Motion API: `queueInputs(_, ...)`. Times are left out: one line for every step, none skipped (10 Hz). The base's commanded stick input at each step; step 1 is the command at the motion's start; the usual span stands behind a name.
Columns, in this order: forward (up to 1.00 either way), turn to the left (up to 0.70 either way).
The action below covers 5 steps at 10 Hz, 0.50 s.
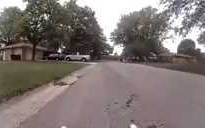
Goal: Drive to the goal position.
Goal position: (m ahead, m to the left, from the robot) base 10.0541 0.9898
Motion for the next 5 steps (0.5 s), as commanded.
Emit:
queueInputs(0.70, 0.00)
queueInputs(0.70, 0.00)
queueInputs(0.70, 0.00)
queueInputs(0.19, 0.00)
queueInputs(0.00, 0.00)
